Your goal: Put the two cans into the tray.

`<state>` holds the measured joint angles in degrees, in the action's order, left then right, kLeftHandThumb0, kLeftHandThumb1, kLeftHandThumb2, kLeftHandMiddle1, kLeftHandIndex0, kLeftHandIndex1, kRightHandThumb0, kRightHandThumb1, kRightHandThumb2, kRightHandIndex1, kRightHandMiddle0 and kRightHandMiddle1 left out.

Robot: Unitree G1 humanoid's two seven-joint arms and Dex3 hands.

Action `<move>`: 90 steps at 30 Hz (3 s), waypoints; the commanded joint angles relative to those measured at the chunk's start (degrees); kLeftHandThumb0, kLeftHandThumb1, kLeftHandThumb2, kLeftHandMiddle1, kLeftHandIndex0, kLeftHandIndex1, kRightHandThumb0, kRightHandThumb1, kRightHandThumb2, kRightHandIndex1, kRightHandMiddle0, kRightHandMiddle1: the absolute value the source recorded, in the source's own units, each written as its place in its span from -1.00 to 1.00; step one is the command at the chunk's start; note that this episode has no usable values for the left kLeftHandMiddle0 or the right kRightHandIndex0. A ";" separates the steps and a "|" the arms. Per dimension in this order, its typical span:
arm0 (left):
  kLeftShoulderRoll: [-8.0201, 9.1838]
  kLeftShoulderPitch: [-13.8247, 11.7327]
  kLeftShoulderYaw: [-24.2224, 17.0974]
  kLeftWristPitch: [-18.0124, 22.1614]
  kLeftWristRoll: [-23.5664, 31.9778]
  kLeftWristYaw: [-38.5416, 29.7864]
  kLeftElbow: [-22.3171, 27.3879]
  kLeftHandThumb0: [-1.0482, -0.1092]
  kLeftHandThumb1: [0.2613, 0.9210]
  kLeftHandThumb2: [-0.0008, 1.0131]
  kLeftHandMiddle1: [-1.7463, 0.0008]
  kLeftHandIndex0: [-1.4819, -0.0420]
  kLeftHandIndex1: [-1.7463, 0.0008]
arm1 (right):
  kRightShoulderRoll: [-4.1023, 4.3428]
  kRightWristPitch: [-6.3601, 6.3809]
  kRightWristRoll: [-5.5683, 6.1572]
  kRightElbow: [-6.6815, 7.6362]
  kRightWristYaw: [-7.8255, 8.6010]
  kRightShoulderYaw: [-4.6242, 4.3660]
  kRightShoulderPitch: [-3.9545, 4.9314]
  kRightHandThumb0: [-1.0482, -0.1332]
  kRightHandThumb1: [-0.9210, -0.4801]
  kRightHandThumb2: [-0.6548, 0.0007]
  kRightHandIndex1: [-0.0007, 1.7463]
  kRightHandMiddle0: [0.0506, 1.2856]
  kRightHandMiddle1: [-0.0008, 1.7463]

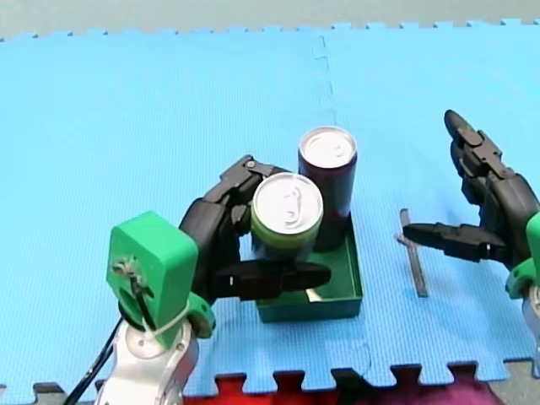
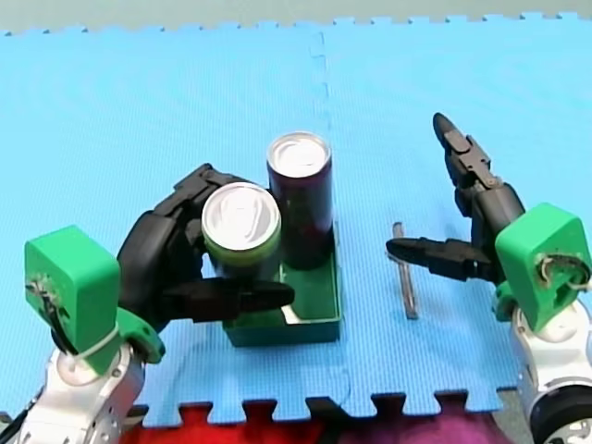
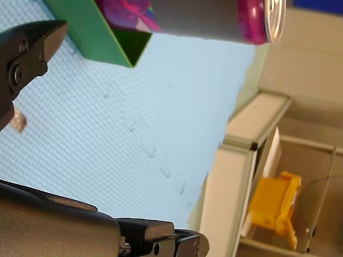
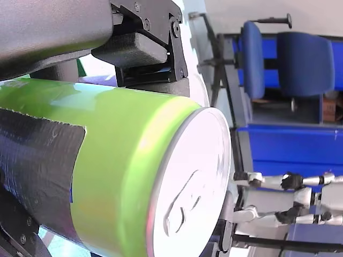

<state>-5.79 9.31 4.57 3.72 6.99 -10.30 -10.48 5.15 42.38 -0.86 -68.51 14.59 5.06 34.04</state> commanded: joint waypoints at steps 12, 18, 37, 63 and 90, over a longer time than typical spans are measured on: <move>-0.30 1.21 1.07 -2.02 -1.05 0.56 1.75 -0.07 0.75 -0.99 -1.00 0.31 -1.00 | -0.09 -0.74 -1.70 0.23 -3.23 -1.01 0.41 -0.04 0.13 0.97 -0.99 -0.88 -1.00; -0.70 1.67 1.46 -2.28 -1.25 0.50 1.08 -0.11 0.76 -0.99 -1.00 0.31 -1.00 | -0.13 -1.32 -1.74 0.62 -3.48 -1.21 0.39 -0.06 0.03 0.97 -1.00 -0.88 -1.00; -1.11 0.59 1.50 0.15 -0.94 -0.71 -2.57 -0.04 0.72 -1.00 -1.00 0.30 -1.00 | -0.05 -1.66 -1.82 1.62 -4.51 -1.44 -0.10 0.02 -0.15 0.98 -1.00 -0.88 -1.00; -2.51 0.89 -0.23 6.85 0.59 -3.37 -12.00 0.20 0.73 -0.99 -1.00 0.31 -1.00 | 0.20 -3.01 -1.82 4.45 -4.89 -1.81 -1.46 0.10 -0.29 0.99 -0.99 -0.86 -1.00; -3.00 3.24 -1.43 13.87 -0.21 -4.19 -20.10 0.31 0.76 -0.99 -1.00 0.32 -1.00 | 0.16 -2.88 -1.84 5.70 -5.35 -2.43 -2.25 0.15 -0.32 0.99 -1.00 -0.86 -1.00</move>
<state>-8.97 12.44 3.11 17.99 7.13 -14.83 -29.67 5.12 39.37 -2.91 -62.94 9.21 2.53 31.84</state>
